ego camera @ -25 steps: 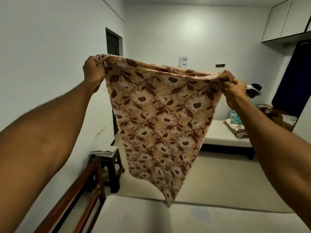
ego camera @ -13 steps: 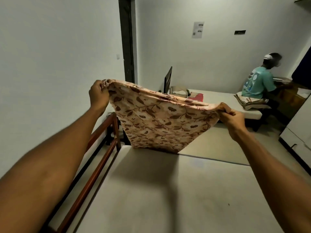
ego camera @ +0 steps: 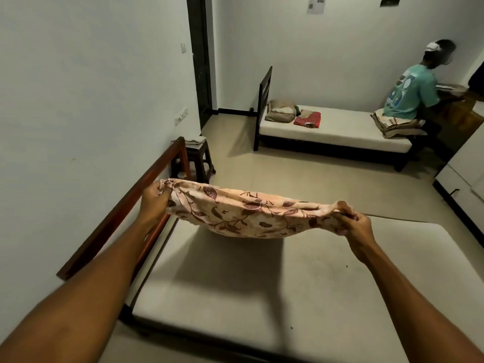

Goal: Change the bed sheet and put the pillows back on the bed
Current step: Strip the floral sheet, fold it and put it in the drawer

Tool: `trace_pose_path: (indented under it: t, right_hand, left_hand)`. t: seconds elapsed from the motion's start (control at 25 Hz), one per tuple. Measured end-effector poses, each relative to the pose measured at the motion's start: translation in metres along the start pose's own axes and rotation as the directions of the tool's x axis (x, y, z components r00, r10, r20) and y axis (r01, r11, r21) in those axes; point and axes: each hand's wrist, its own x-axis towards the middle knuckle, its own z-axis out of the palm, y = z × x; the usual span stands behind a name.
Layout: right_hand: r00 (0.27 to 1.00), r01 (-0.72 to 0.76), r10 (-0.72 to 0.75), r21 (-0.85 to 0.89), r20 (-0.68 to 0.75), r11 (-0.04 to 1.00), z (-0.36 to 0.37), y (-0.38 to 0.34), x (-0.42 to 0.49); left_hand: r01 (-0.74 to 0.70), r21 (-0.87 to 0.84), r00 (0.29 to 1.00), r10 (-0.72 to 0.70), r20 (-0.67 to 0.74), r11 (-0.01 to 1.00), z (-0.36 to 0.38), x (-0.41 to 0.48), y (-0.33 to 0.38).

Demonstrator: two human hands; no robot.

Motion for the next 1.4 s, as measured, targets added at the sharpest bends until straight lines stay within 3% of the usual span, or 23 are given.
trace_pose_path:
  t: [0.16,0.24,0.28,0.36,0.44,0.52,0.6,0.68,0.84,0.96,1.12,1.4]
  right_hand:
    - [0.993,-0.077,0.084,-0.086,0.08,0.993,-0.013,0.028,-0.036]
    - [0.983,-0.128,0.141,-0.117,0.116,0.985,-0.022,0.035,-0.05]
    - [0.975,-0.16,0.179,-0.139,0.135,0.977,-0.027,0.039,-0.055]
    - [0.94,-0.231,0.268,-0.182,0.213,0.956,-0.035,0.046,-0.064]
    - [0.854,-0.324,0.386,-0.222,0.35,0.92,-0.041,0.049,-0.07]
    - [0.732,-0.423,0.509,-0.283,0.453,0.861,-0.044,0.047,-0.074]
    - [0.644,-0.471,0.57,-0.323,0.51,0.821,-0.046,0.046,-0.075]
    - [0.626,-0.468,0.583,-0.348,0.518,0.812,-0.046,0.046,-0.07]
    - [0.756,-0.32,0.502,-0.431,0.421,0.844,-0.043,0.053,-0.049]
    - [0.827,-0.254,0.449,-0.489,0.337,0.835,-0.035,0.057,-0.035]
    - [0.881,-0.226,0.394,-0.499,0.263,0.837,-0.017,0.063,-0.013]
    - [0.913,-0.215,0.367,-0.55,0.181,0.807,0.026,0.089,0.06]
  left_hand:
    - [0.098,0.025,0.993,-0.099,0.058,0.995,-0.021,-0.03,-0.022]
    - [0.221,0.062,0.949,-0.229,0.218,0.973,-0.036,-0.039,-0.027]
    - [0.319,0.111,0.879,-0.338,0.336,0.941,-0.044,-0.042,-0.028]
    - [0.493,0.262,0.654,-0.552,0.517,0.83,-0.062,-0.047,-0.032]
    - [0.571,0.383,0.478,-0.673,0.564,0.726,-0.076,-0.043,-0.043]
    - [0.575,0.468,0.362,-0.722,0.59,0.671,-0.082,-0.035,-0.055]
    - [0.548,0.508,0.304,-0.724,0.619,0.665,-0.078,-0.029,-0.055]
    - [0.549,0.48,0.324,-0.703,0.633,0.685,-0.068,-0.027,-0.05]
    - [0.485,0.367,0.523,-0.6,0.606,0.794,-0.051,-0.029,-0.047]
    - [0.512,0.292,0.587,-0.577,0.568,0.808,-0.045,-0.026,-0.058]
    - [0.429,0.307,0.714,-0.527,0.462,0.85,-0.032,-0.012,-0.07]
    - [0.384,0.354,0.801,-0.498,0.332,0.853,0.005,0.044,-0.103]
